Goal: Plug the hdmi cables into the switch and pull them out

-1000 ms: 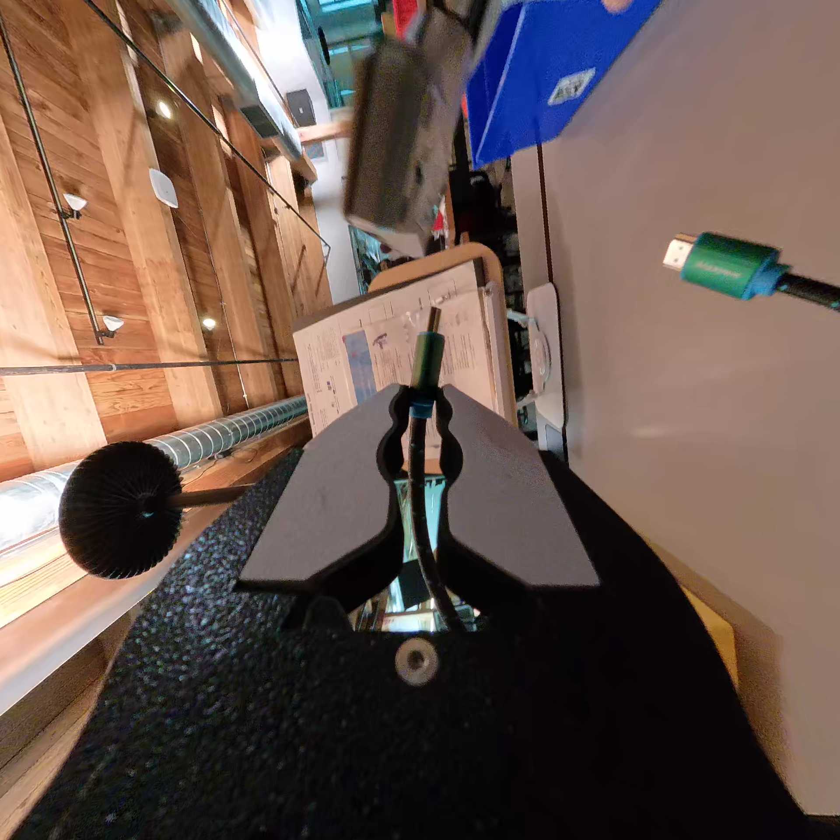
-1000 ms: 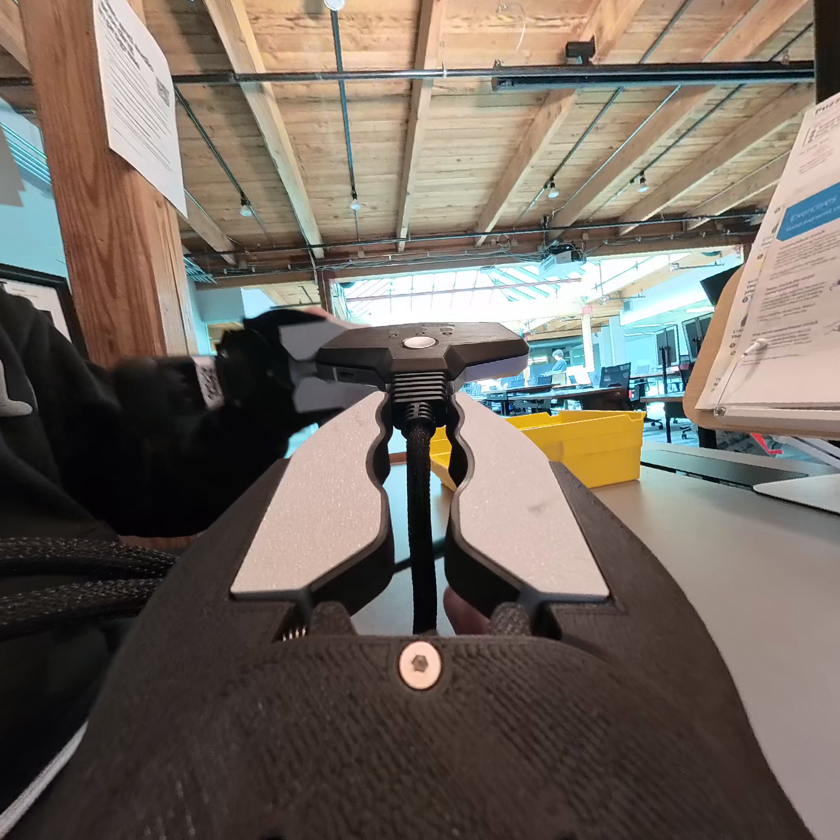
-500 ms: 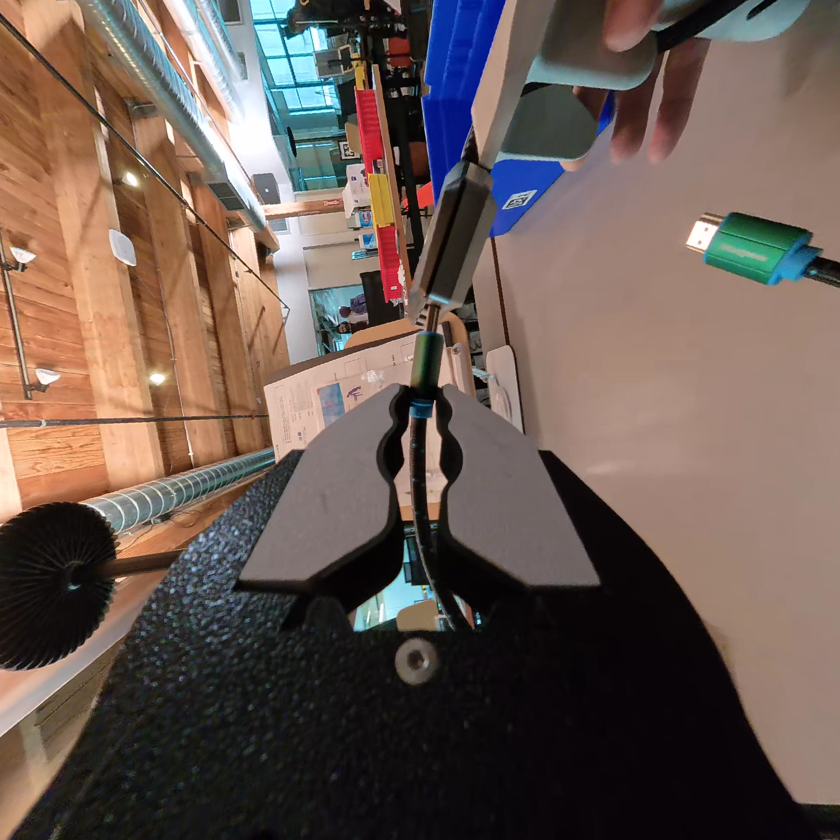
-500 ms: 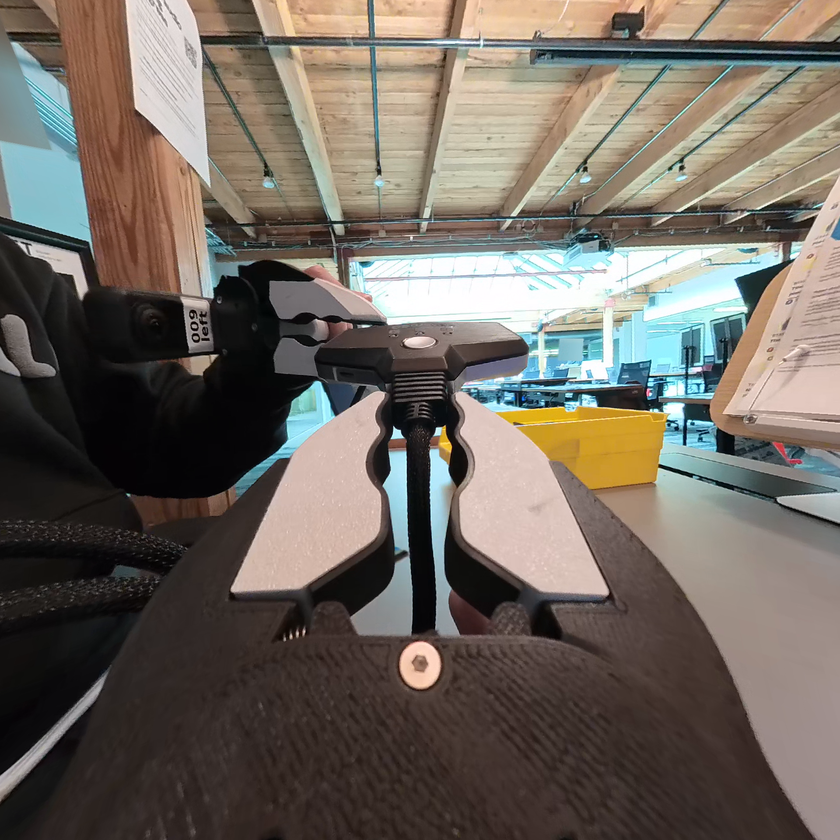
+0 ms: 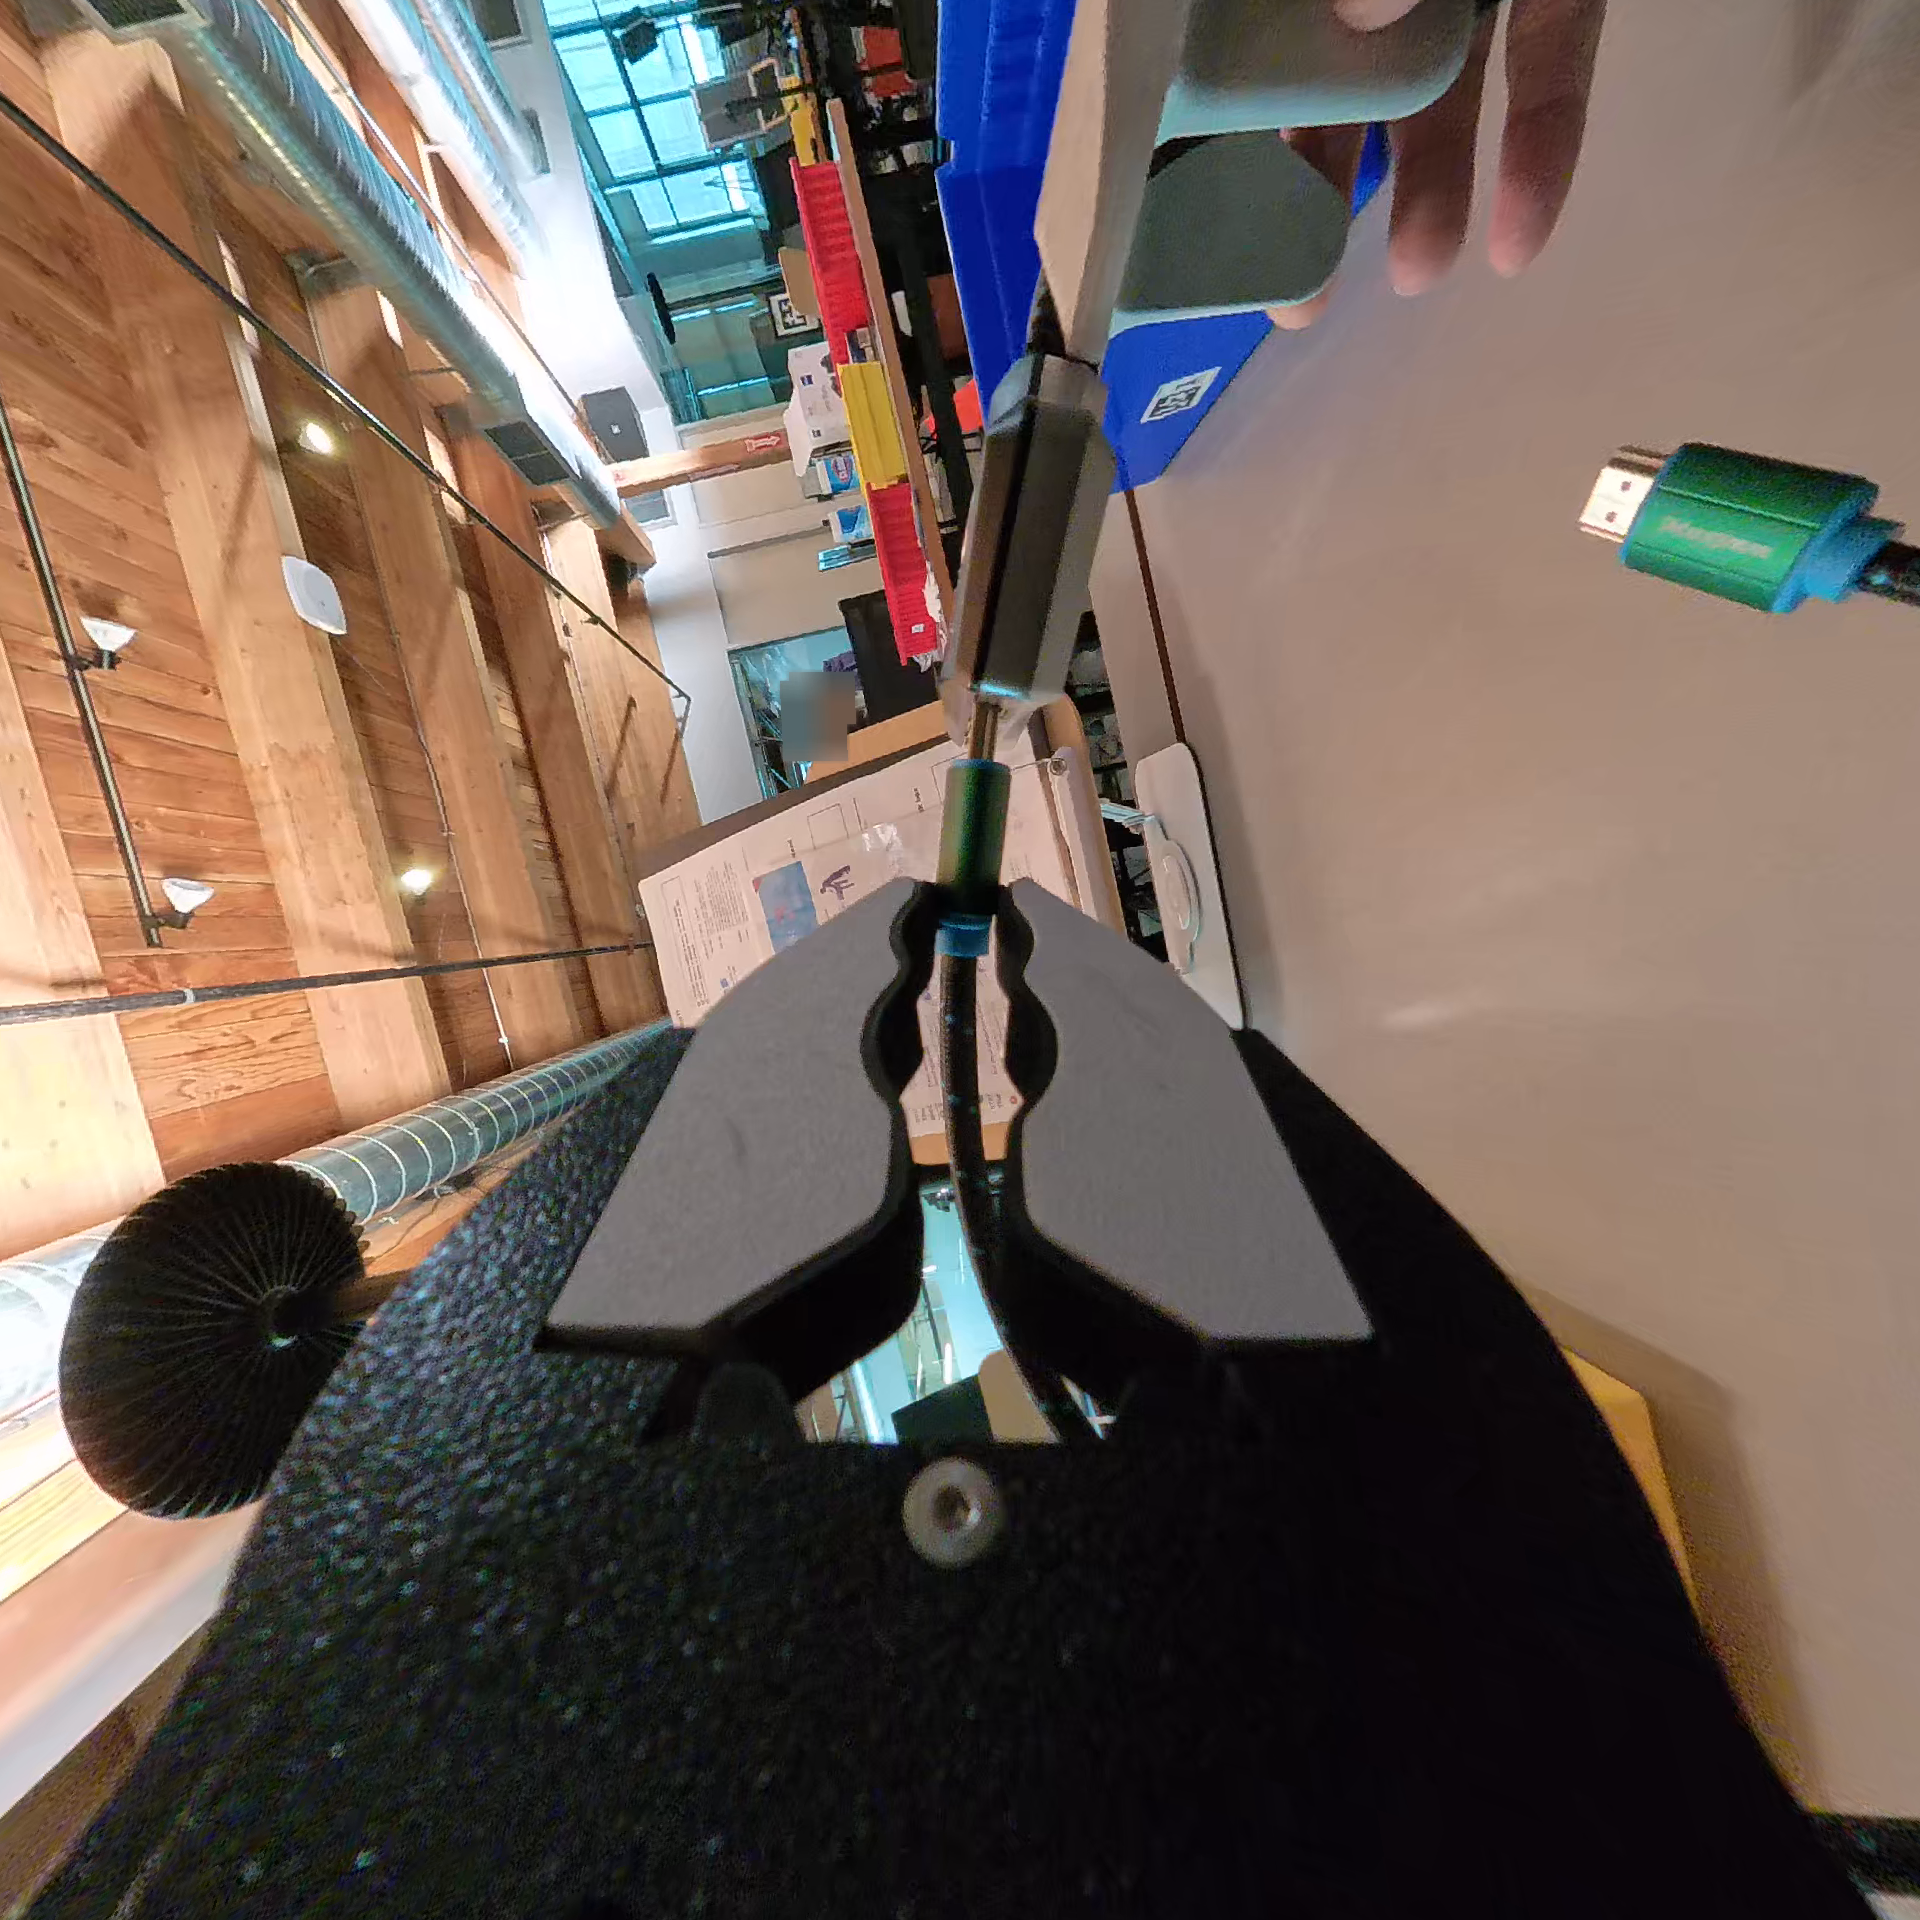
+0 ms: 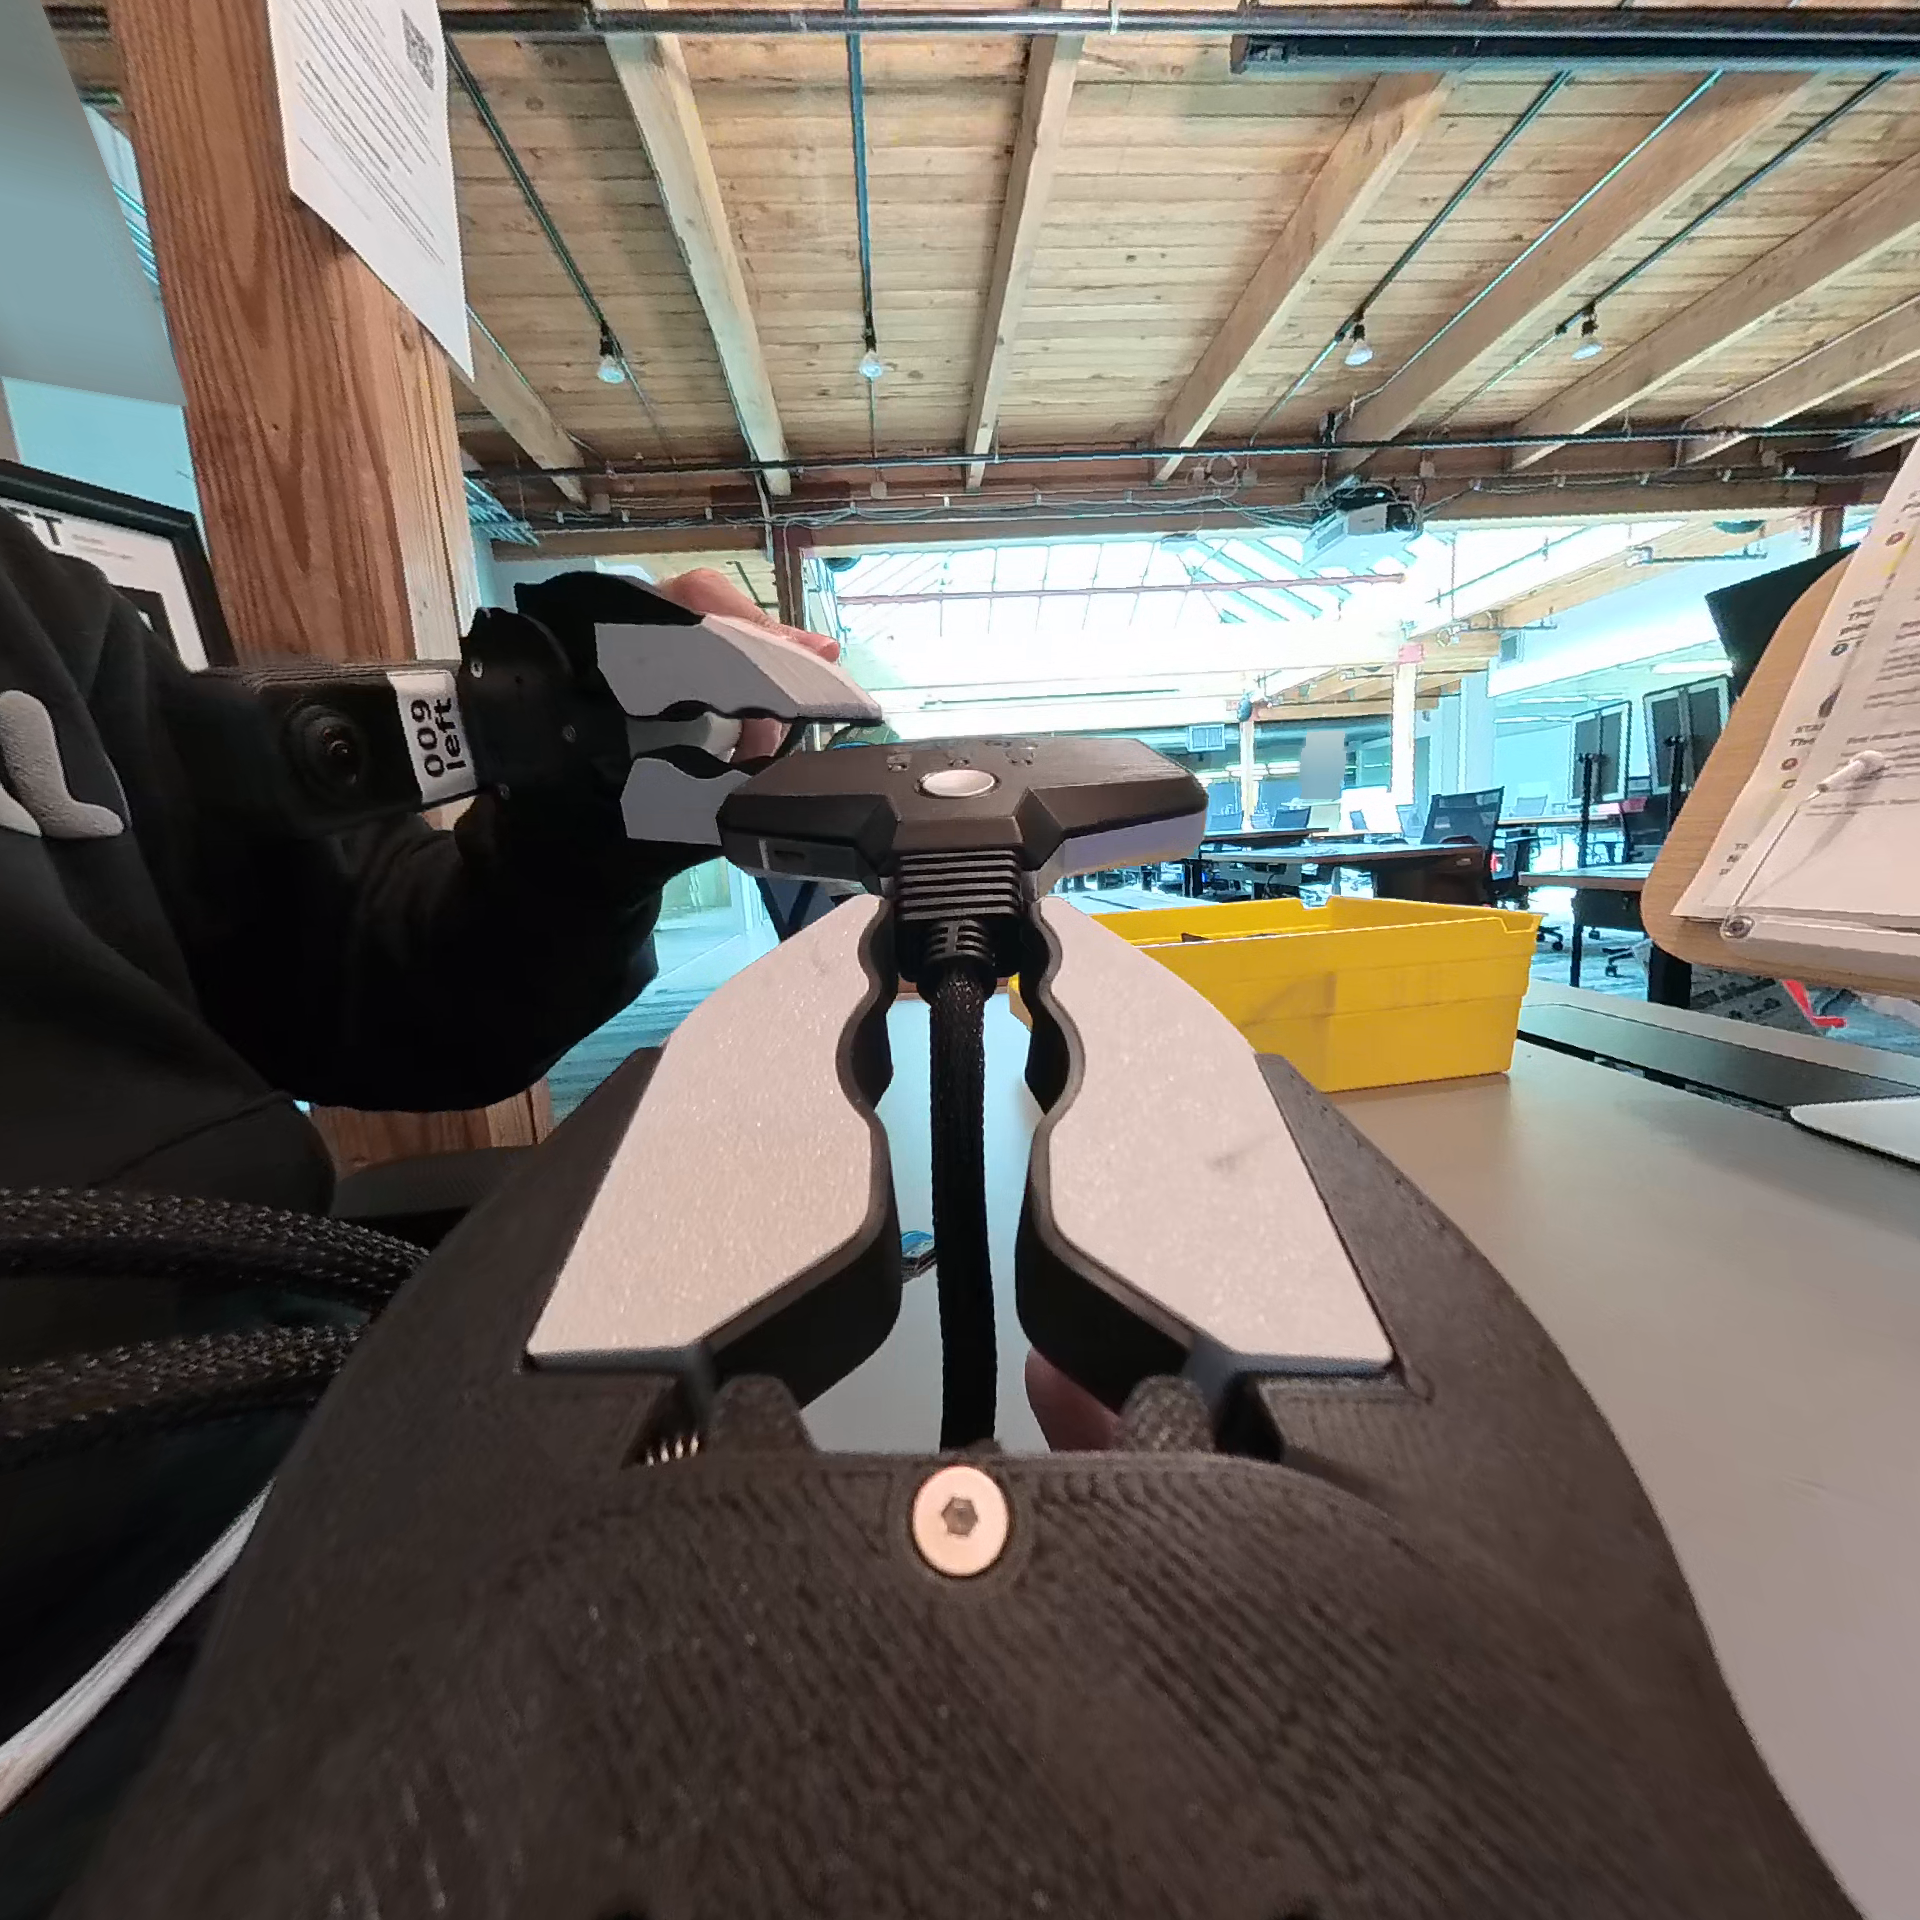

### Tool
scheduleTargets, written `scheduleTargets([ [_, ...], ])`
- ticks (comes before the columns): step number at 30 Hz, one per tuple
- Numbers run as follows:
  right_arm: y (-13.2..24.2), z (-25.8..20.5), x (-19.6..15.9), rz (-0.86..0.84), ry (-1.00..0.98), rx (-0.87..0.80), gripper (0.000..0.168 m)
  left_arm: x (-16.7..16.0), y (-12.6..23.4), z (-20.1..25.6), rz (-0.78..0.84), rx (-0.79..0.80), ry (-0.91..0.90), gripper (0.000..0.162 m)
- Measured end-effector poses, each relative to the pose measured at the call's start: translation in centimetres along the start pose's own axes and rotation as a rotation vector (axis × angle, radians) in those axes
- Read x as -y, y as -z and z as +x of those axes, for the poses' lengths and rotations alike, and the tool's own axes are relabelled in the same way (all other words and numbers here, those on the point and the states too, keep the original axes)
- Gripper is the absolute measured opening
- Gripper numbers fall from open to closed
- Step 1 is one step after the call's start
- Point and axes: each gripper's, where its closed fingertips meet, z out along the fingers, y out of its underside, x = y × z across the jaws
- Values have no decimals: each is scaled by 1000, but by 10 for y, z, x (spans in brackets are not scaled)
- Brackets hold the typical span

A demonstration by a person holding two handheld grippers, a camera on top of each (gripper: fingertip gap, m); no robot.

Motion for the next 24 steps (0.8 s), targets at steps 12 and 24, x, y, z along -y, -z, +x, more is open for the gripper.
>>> scheduleTargets([
  [12,-1,-4,-1,-5,-31,33,22,5,7,1,33,-15,-26,11],
  [24,-2,-9,-2,-2,-62,68,22,11,12,4,87,-10,43,11],
])
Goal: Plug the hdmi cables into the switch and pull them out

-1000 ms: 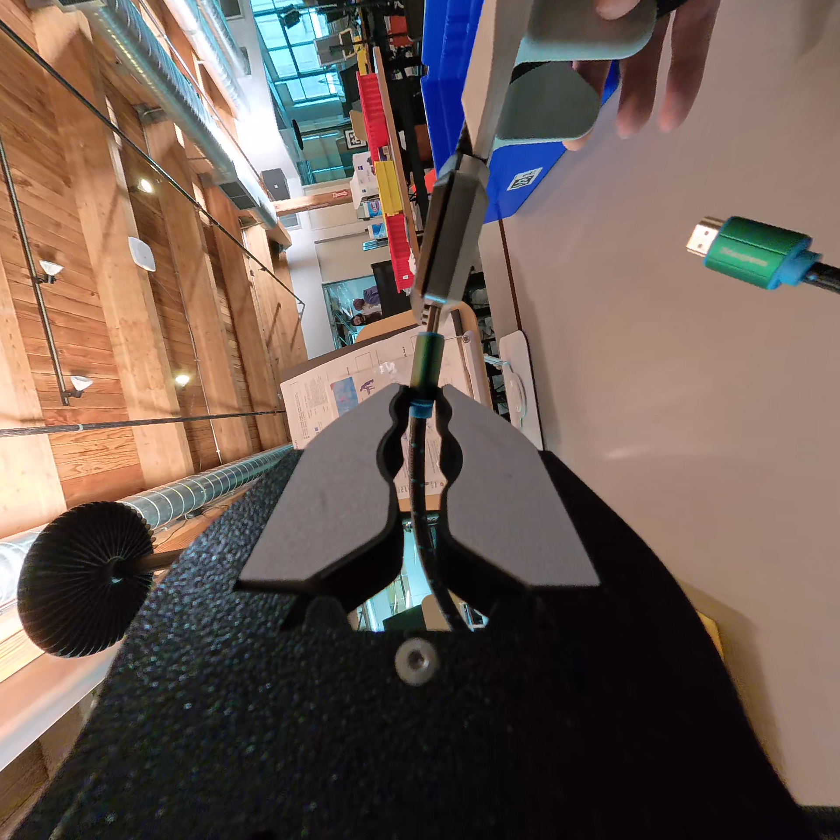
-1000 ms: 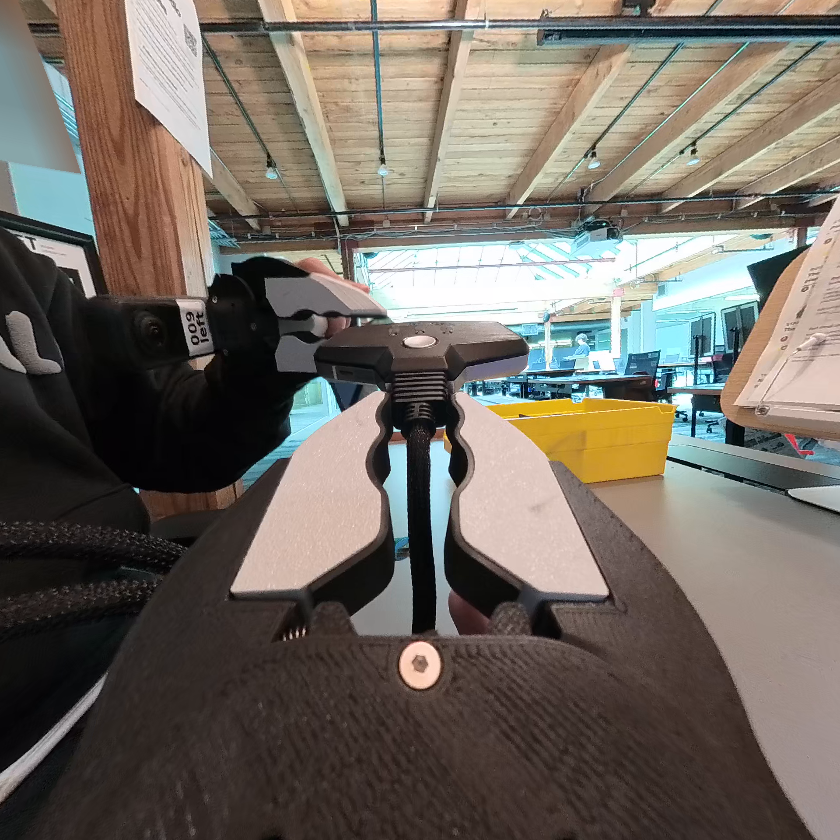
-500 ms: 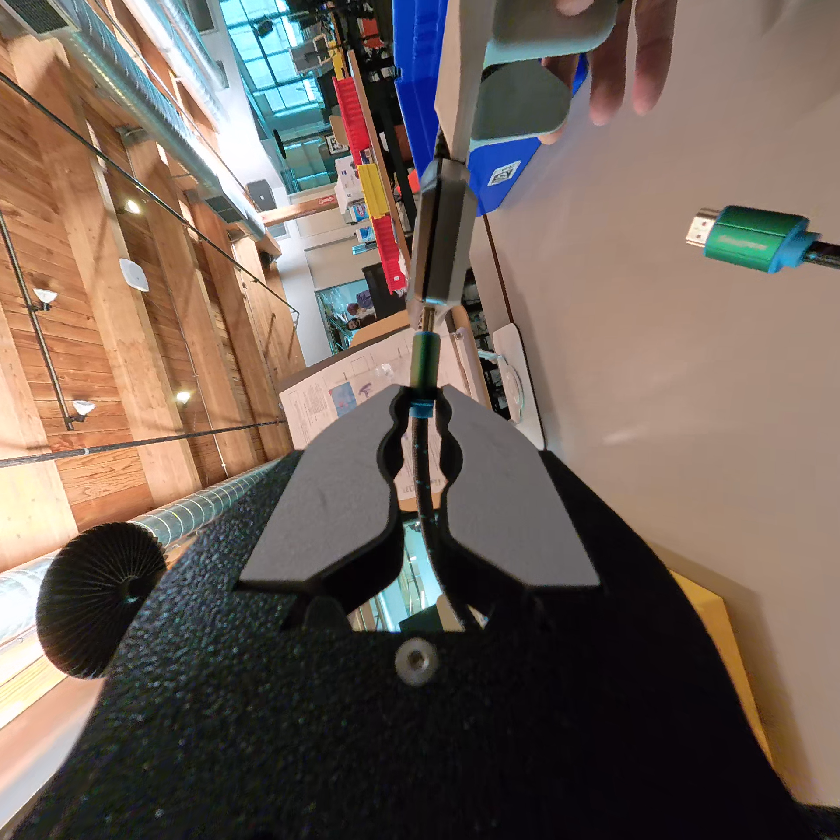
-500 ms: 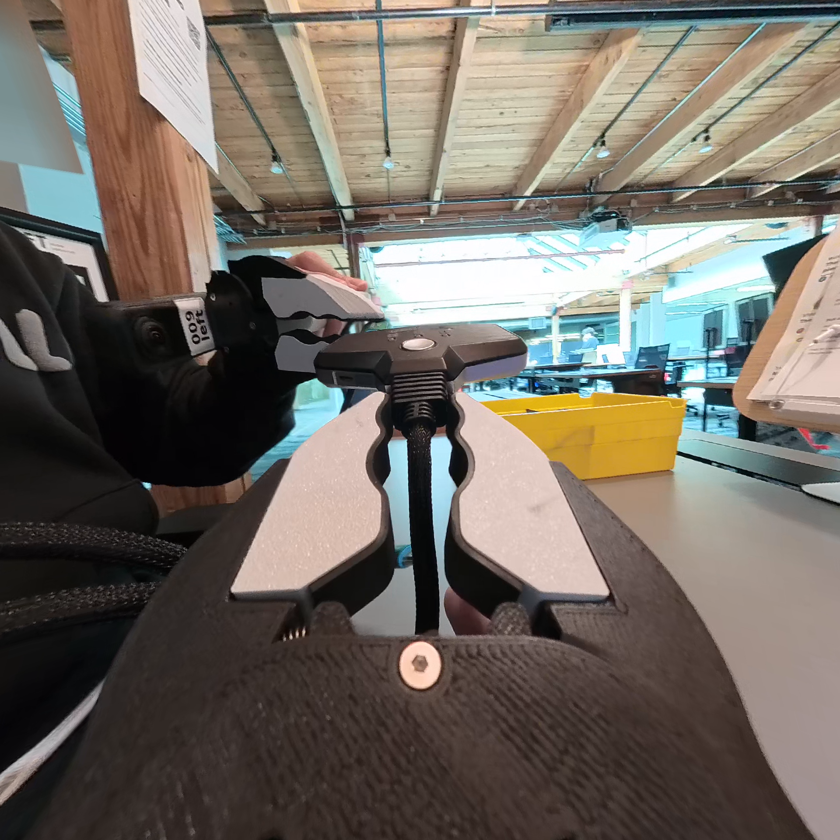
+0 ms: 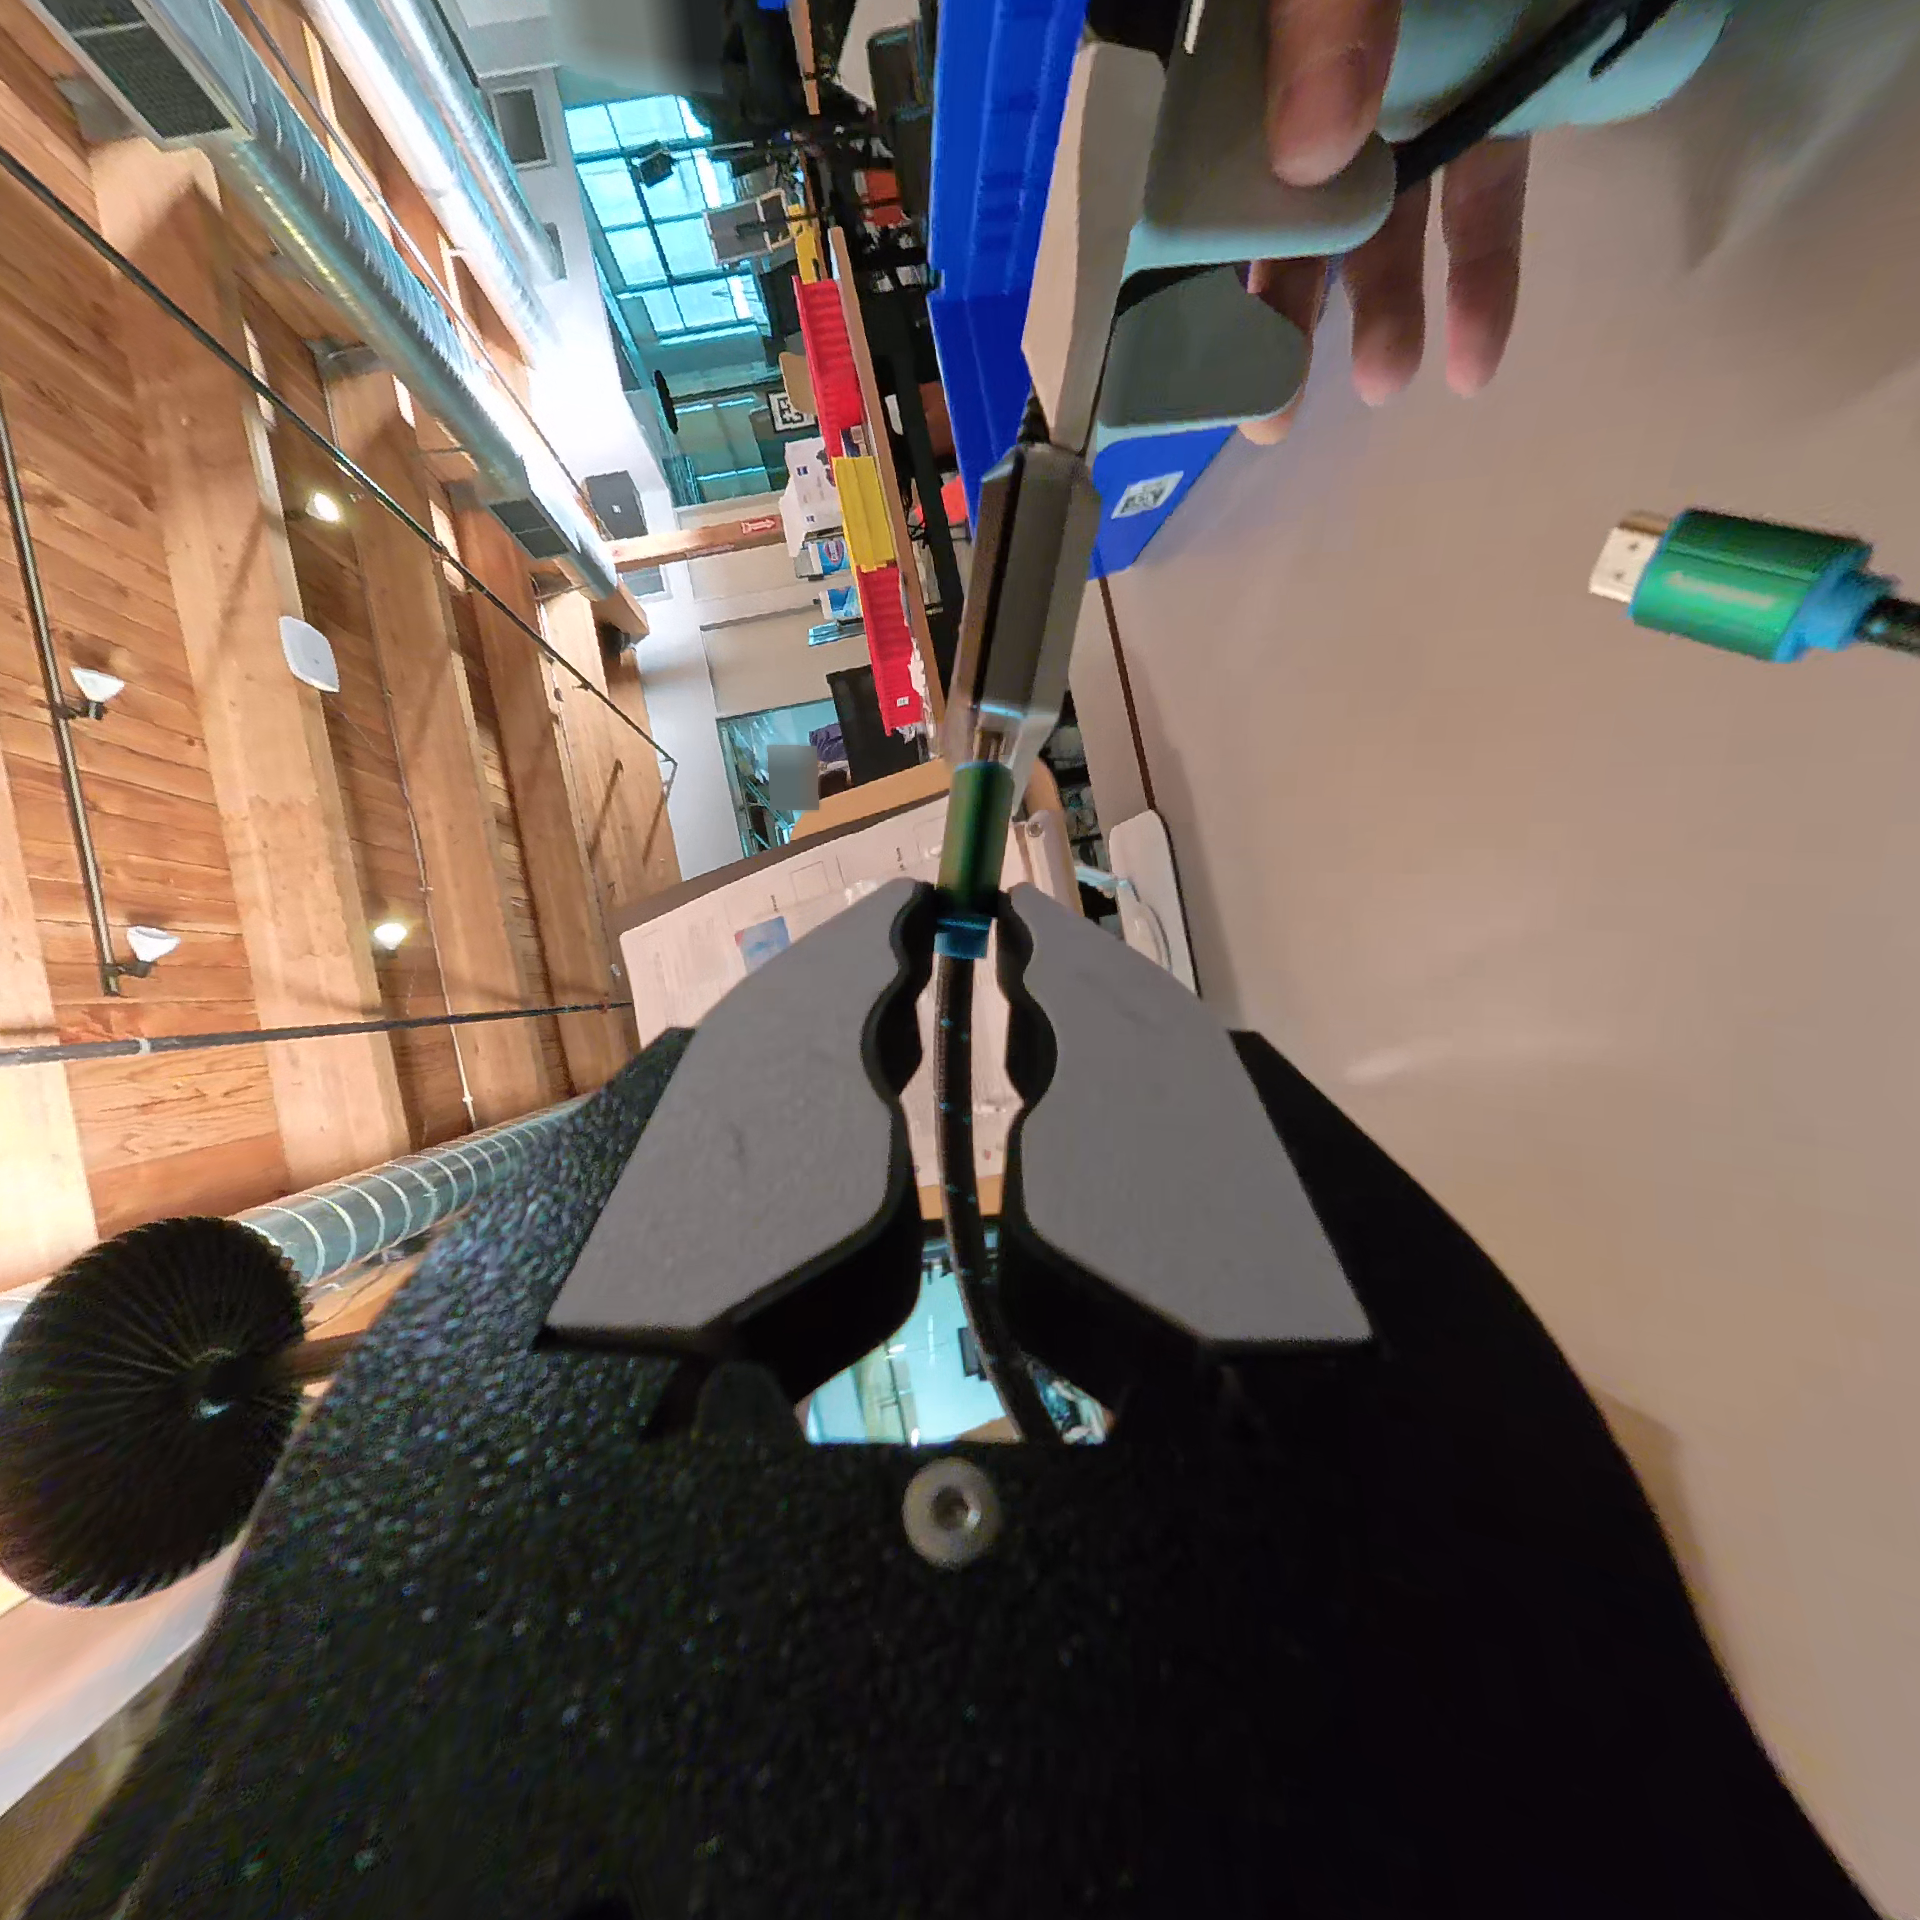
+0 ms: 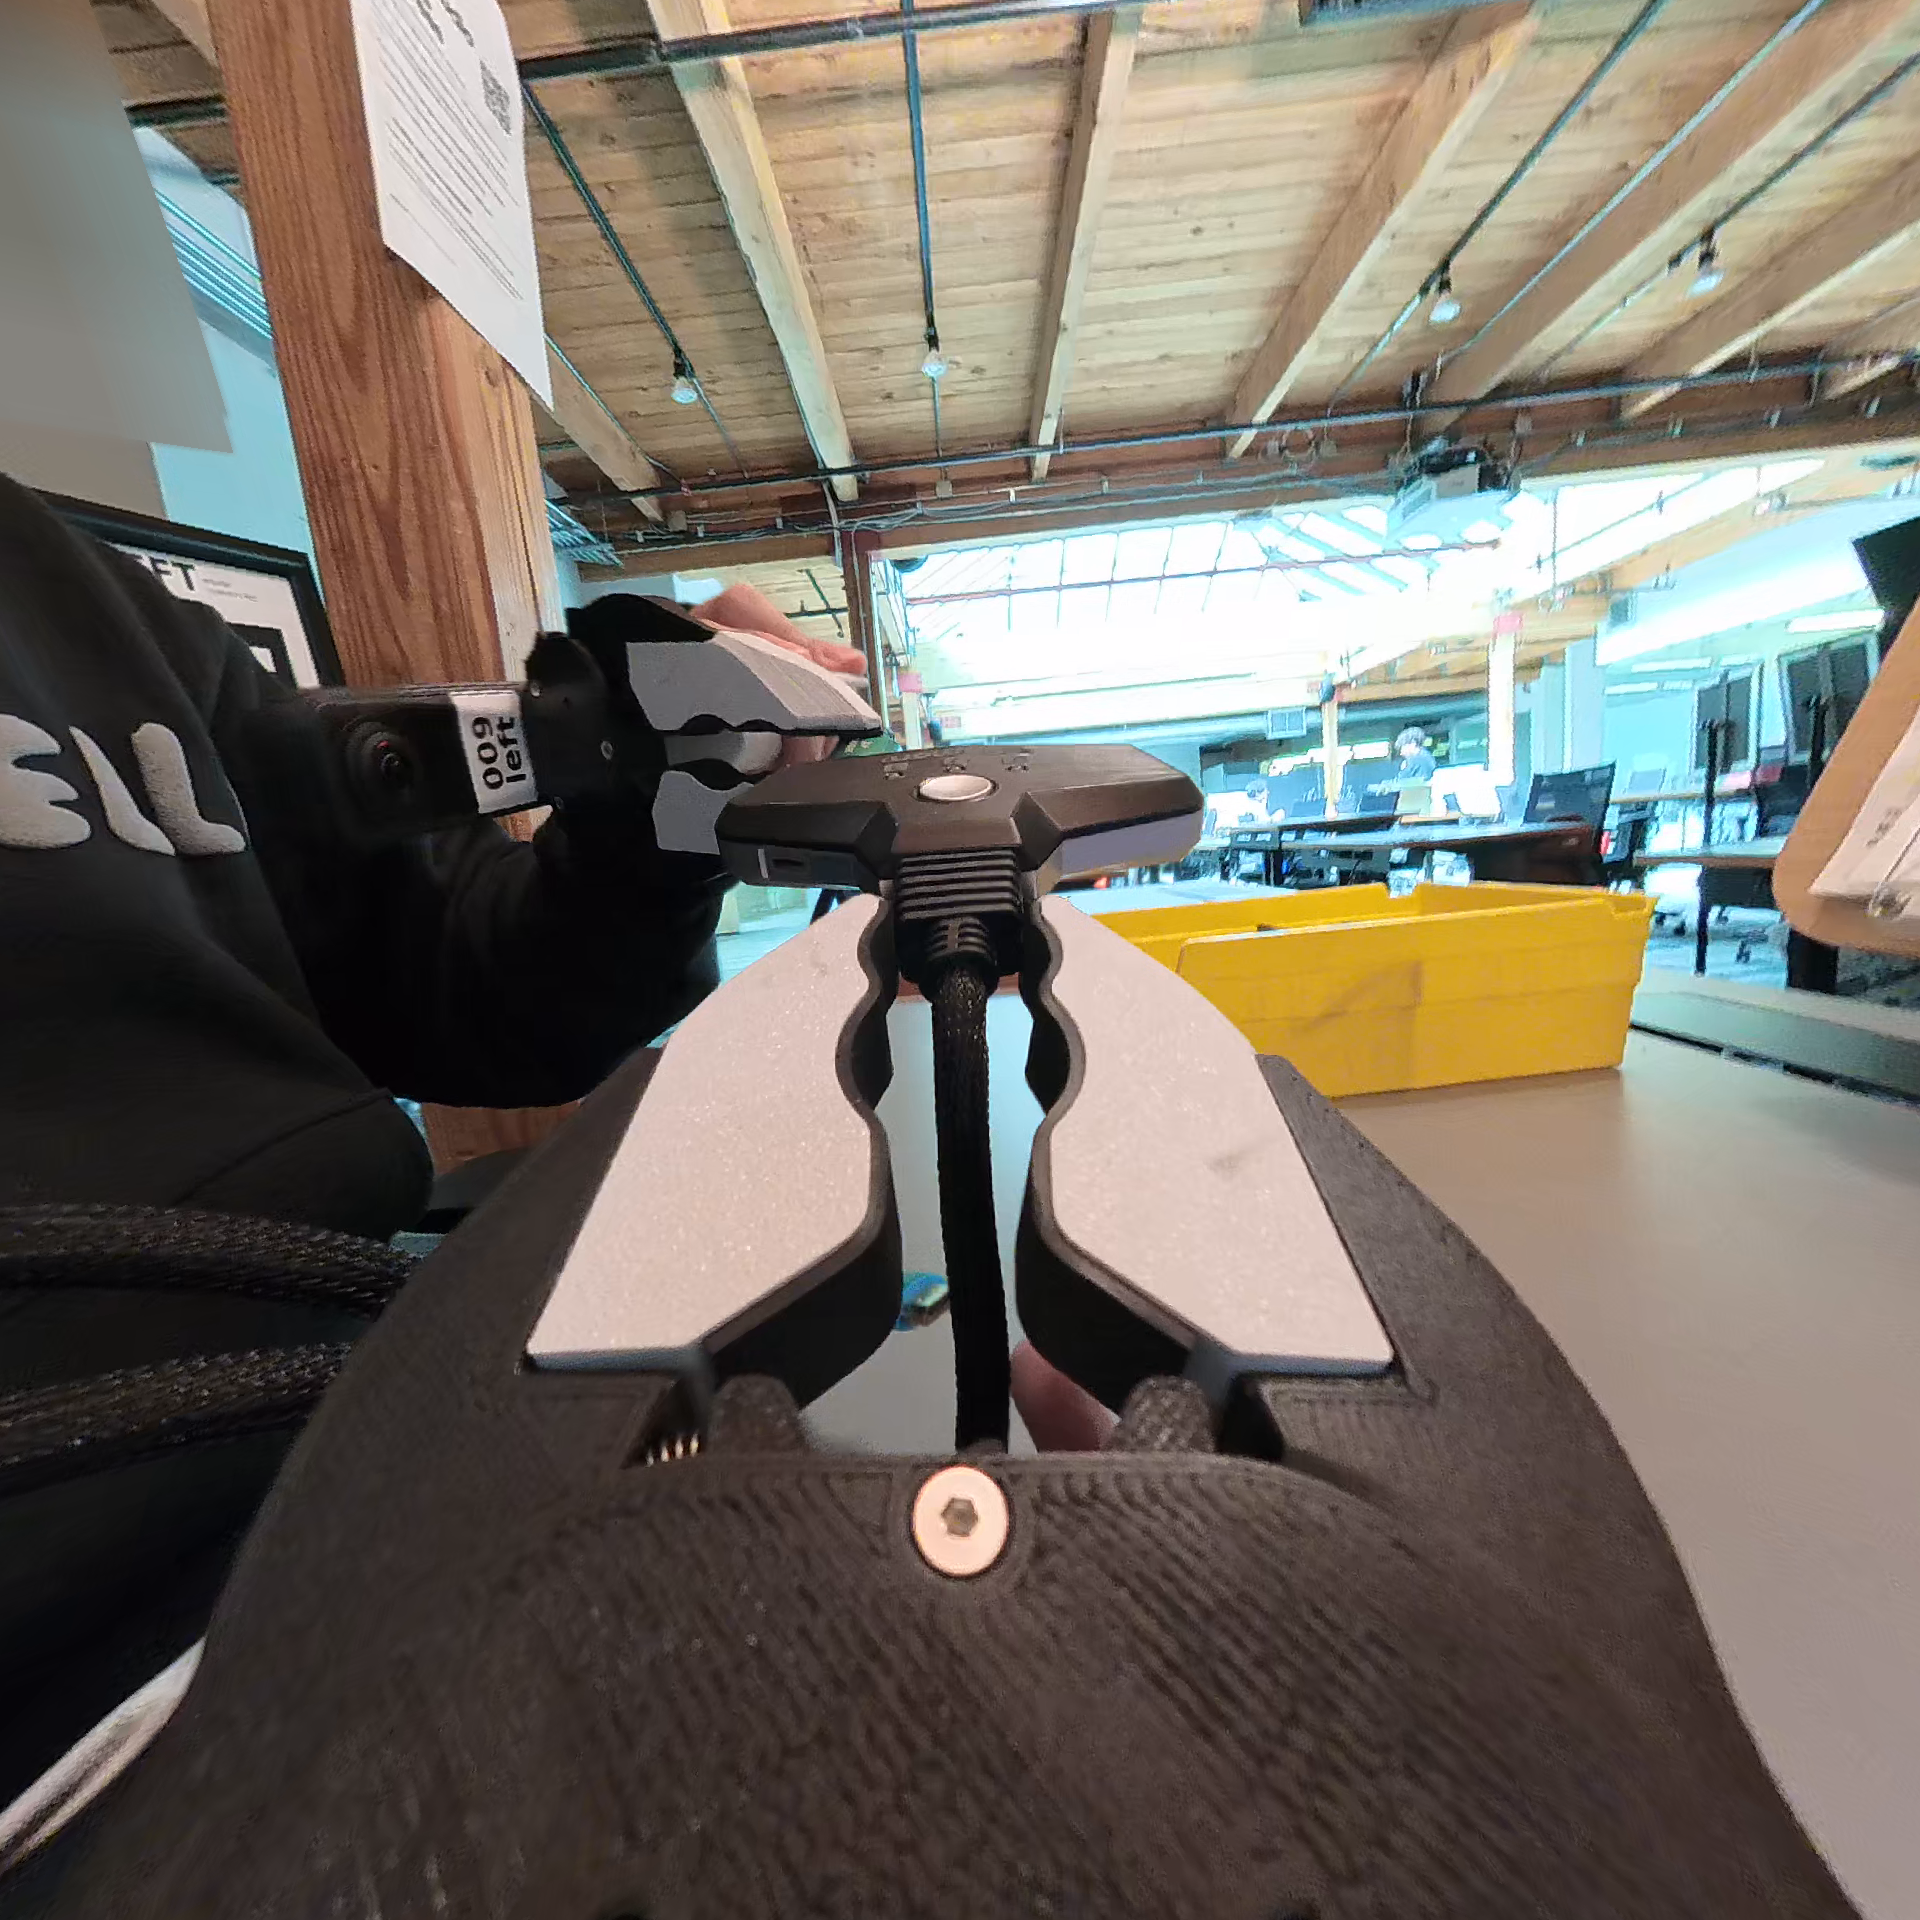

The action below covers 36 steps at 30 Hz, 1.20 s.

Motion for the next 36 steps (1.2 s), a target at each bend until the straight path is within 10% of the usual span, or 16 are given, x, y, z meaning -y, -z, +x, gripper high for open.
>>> scheduleTargets([
  [10,0,-9,8,29,127,28,22,-9,23,4,198,-554,848,53],
  [13,-2,-13,3,1,148,51,22,-10,28,-9,306,-582,916,32],
  [17,-3,-14,1,-10,164,56,22,5,28,4,396,-704,969,46],
  [36,-3,-16,1,-14,192,64,22,17,20,20,520,-774,1210,20],
])
